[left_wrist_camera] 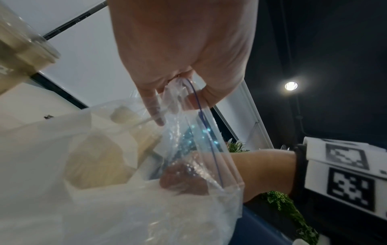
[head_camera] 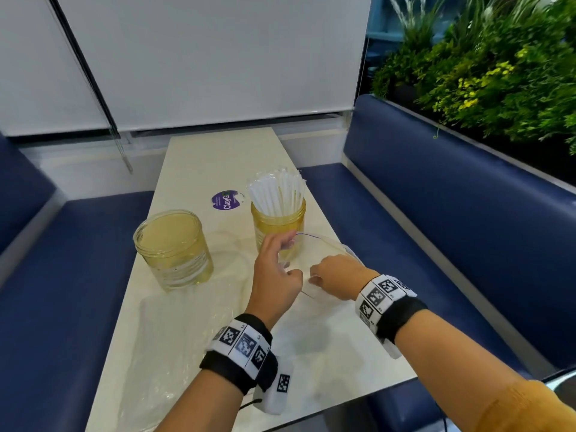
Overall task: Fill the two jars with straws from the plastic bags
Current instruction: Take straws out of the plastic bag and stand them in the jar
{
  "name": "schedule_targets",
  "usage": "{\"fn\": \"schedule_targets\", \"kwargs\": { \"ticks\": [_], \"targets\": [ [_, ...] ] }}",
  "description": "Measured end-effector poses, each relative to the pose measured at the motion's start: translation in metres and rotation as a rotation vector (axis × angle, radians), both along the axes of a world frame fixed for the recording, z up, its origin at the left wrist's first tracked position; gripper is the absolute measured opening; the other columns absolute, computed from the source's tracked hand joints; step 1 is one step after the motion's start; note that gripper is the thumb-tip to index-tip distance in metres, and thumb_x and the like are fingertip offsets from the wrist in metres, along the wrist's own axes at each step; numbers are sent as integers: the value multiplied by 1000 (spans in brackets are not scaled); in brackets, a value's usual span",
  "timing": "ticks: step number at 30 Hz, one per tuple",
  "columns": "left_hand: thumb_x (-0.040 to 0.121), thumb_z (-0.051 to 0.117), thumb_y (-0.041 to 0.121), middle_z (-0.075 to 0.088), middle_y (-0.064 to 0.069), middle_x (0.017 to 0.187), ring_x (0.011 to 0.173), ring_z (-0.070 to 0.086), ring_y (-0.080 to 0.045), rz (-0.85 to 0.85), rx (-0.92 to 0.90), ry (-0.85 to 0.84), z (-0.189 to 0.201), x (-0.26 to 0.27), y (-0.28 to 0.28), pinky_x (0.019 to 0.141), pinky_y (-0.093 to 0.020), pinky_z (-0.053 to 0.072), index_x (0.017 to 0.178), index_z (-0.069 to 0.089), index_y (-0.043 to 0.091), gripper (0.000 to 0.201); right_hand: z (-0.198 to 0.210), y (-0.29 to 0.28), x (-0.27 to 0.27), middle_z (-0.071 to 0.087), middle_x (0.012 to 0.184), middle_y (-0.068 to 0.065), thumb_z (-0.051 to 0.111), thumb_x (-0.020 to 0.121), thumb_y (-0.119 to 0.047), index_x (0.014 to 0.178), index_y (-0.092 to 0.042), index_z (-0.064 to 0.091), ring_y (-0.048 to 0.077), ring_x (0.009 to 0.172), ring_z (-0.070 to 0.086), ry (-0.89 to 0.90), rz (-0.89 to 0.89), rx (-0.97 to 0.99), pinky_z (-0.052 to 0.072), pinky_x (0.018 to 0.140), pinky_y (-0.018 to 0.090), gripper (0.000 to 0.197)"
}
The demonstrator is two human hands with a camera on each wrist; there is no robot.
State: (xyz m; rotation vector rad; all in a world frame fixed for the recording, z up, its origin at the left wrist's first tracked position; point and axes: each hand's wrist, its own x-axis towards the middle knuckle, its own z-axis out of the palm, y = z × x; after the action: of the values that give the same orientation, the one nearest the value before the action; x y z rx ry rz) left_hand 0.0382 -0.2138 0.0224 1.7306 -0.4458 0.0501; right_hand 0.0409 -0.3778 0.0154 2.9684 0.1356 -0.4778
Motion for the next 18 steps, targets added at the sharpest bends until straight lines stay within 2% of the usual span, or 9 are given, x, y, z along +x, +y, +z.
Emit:
{"fn": "schedule_targets", "kwargs": {
  "ticks": [3,5,6,9,13,16,18],
  "targets": [
    [73,58,-17,53,8,122,121,54,-4,-22,13,9,0,-2,0,103,-39,51,133,58,23,72,5,-3,-3,66,102,8,30,106,-44,117,-17,62,28,91,64,-72,-2,2,50,78,38,43],
    [72,61,-14,54,8,122,121,54,-4,-37,48,1,-2,-3,0,106,-35,49,134,57,23,71,12,-4,-5,65,95,6,30,106,-47,113,-18,64,26,81,61,-136,-8,-5,44,65,34,45],
    [72,63,-11,54,8,122,122,54,-5,-42,68,-1,-3,-4,0,107,-32,47,134,57,23,71,17,-3,-7,62,90,4,29,106,-48,110,-19,65,25,75,58,-170,-15,-7,41,62,33,46],
    [71,73,0,53,10,122,121,54,-7,-60,96,-12,-7,-5,-1,104,-21,43,134,54,29,72,36,2,-9,54,81,1,30,105,-47,102,-18,70,20,68,52,-257,-43,7,38,59,30,49],
    [64,89,17,53,11,122,118,52,1,-40,110,-36,-10,-6,-7,94,-7,39,134,53,27,79,66,12,-9,55,80,1,37,103,-39,97,-13,71,18,68,55,-350,-40,32,39,58,29,43],
    [57,96,31,52,14,124,118,51,1,-20,103,4,-9,-6,-10,92,-11,40,130,52,31,85,88,20,-11,59,82,2,43,100,-38,96,-13,72,17,65,55,-420,-15,92,40,56,27,39],
    [54,96,38,53,14,120,113,53,-2,7,138,-26,-9,-6,-14,91,-15,43,122,54,29,81,101,25,-12,55,71,1,47,98,-35,84,-11,70,15,56,49,-453,1,130,35,49,24,36]
  ]
}}
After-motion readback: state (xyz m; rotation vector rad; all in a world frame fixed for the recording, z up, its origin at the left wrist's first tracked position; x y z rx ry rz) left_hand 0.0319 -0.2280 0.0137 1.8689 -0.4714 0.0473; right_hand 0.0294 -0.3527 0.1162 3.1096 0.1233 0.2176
